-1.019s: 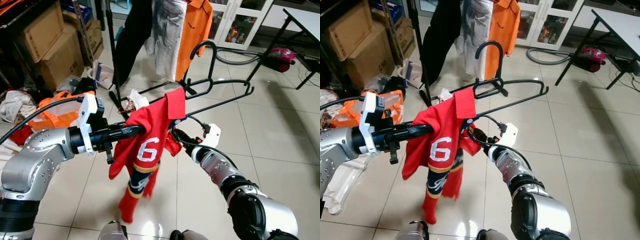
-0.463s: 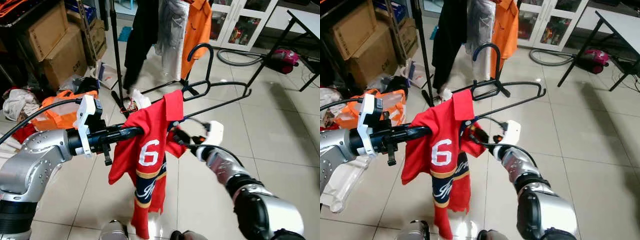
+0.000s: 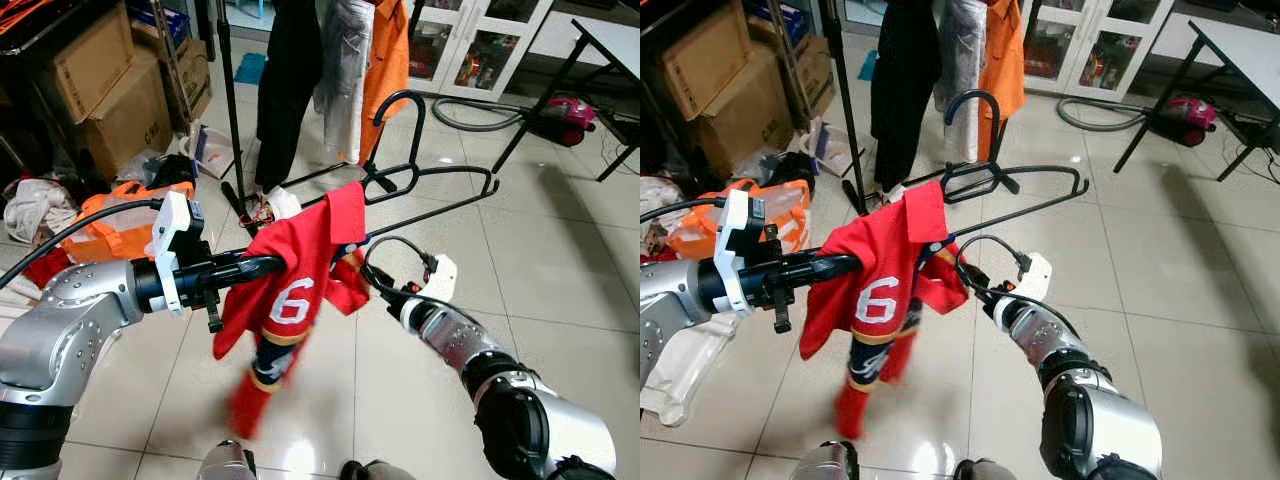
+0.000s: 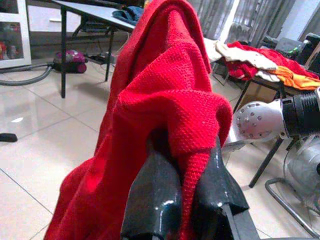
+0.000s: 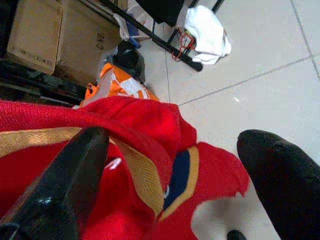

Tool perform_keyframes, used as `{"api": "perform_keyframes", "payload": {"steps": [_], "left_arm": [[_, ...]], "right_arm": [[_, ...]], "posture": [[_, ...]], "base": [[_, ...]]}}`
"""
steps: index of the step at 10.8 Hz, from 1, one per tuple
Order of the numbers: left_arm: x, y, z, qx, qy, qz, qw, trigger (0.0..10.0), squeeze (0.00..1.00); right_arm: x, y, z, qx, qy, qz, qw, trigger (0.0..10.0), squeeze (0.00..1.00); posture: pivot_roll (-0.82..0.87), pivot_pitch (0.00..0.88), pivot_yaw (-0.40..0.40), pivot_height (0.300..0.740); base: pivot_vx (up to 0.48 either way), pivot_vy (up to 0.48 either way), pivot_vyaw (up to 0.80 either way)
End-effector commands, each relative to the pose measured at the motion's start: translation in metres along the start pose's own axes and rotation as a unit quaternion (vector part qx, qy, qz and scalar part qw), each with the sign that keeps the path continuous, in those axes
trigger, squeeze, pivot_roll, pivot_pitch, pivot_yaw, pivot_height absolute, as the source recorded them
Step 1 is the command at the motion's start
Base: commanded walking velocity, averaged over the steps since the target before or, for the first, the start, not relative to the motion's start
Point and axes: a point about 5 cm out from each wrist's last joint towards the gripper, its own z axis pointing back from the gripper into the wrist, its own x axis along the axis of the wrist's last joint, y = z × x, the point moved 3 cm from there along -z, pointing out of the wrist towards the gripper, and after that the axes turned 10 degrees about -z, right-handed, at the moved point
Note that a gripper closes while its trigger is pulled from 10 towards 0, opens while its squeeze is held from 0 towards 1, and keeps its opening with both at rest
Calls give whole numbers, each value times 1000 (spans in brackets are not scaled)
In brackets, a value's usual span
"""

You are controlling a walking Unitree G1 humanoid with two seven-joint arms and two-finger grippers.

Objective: Hang hanger

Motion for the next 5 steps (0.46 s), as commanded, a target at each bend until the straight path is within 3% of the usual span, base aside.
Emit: {"api": "perform_keyframes", "payload": {"steps": [1,5], "left_arm": [[13,-4,-3,-12,-19,-21,1000,10000,0],[14,-3,-4,-15,-19,-23,999,10000,0]], "right_arm": [[-5,-7,2,-7,4,-26,1000,10000,0],[-29,9,-7,15,37,-37,999,10000,0]], "posture": [[150,114,-108,740],[156,105,-104,740]], "base": [[0,0,0],[0,0,0]]}}
